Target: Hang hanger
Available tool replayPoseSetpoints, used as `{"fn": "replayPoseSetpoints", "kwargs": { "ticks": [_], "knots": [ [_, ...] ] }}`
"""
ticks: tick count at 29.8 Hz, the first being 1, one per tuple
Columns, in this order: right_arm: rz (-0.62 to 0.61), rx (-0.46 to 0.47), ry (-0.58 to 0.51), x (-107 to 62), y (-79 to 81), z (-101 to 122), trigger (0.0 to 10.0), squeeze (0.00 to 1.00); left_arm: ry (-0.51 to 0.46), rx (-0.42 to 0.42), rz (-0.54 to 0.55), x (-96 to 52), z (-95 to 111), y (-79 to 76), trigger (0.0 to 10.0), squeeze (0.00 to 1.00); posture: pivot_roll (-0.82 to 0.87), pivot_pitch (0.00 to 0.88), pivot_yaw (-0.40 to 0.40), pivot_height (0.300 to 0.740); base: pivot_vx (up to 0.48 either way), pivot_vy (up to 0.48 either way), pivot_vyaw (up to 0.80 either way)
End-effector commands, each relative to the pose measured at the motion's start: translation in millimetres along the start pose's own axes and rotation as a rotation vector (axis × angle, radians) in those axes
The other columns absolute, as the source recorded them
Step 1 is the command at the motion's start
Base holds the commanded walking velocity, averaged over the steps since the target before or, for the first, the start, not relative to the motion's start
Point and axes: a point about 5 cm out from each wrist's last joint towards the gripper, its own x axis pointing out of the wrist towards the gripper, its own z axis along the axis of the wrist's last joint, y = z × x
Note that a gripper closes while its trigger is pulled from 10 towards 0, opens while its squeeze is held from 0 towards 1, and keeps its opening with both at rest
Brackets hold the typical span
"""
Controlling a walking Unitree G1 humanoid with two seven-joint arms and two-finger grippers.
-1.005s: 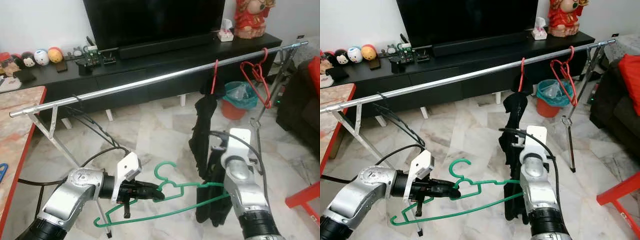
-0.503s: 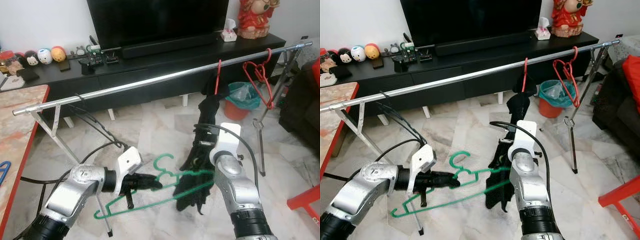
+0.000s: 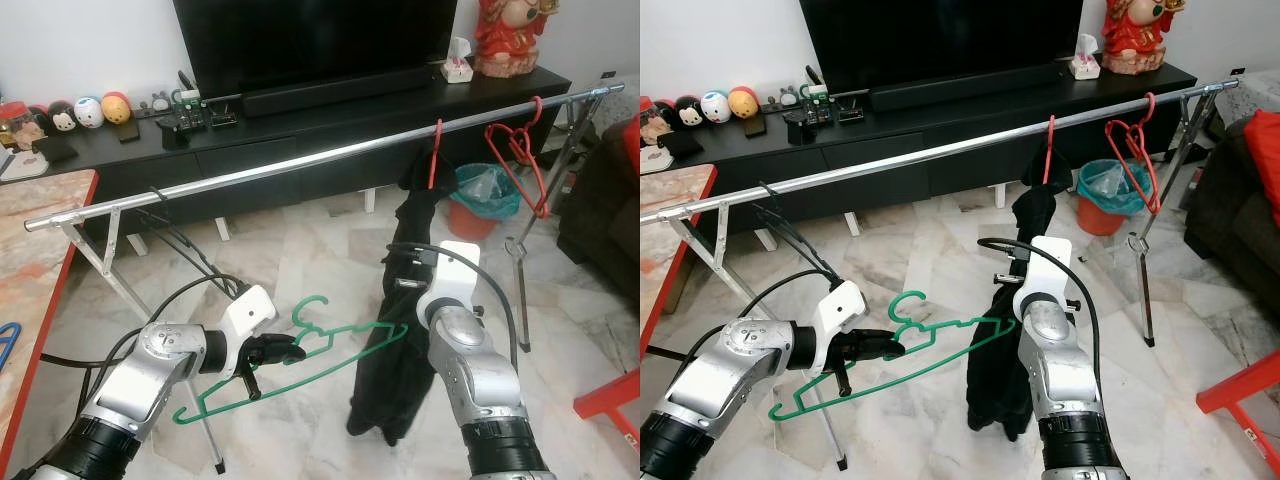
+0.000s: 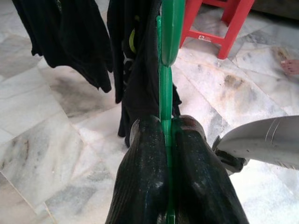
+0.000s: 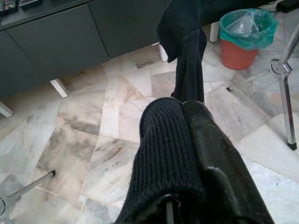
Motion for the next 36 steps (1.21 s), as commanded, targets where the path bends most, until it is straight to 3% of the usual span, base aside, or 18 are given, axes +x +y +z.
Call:
{"fn": "replayPoseSetpoints", "kwargs": {
  "ticks": [1,5,10,23,31,36],
  "knots": [
    [0.026,0.0,-0.032,-1.8,4.4,9,10.0,0.0,0.011,0.026,-0.027,-5.4,1,-0.8,10.0,0.0,0.02,0.0,0.059,0.74,0.0,0.0,0.0],
    [0.03,-0.004,-0.028,-1.6,4.0,9,10.0,0.0,0.019,0.026,-0.093,-6.4,-1,-9.0,10.0,0.0,0.01,0.0,0.058,0.74,0.0,0.0,0.0],
    [0.03,-0.006,-0.025,-1.7,2.0,9,10.0,0.0,0.038,0.034,-0.092,-5.8,-5,-9.9,10.0,0.0,0.01,0.0,0.057,0.74,0.0,0.0,0.0],
    [0.073,-0.007,-0.018,-4.8,11.1,11,10.0,0.0,0.054,0.062,0.142,4.3,-7,11.2,10.0,0.0,0.01,0.0,0.052,0.74,0.0,0.0,0.0],
    [0.09,-0.003,-0.001,-6.5,17.0,10,10.0,0.0,0.036,0.045,0.216,9.8,-5,16.9,10.0,0.0,0.01,0.0,0.051,0.74,0.0,0.0,0.0],
    [0.098,-0.008,0.02,-7.4,19.2,5,10.0,0.0,-0.005,0.03,0.172,14.6,-1,10.8,10.0,0.0,0.01,0.0,0.051,0.74,0.0,0.0,0.0]
  ]
}}
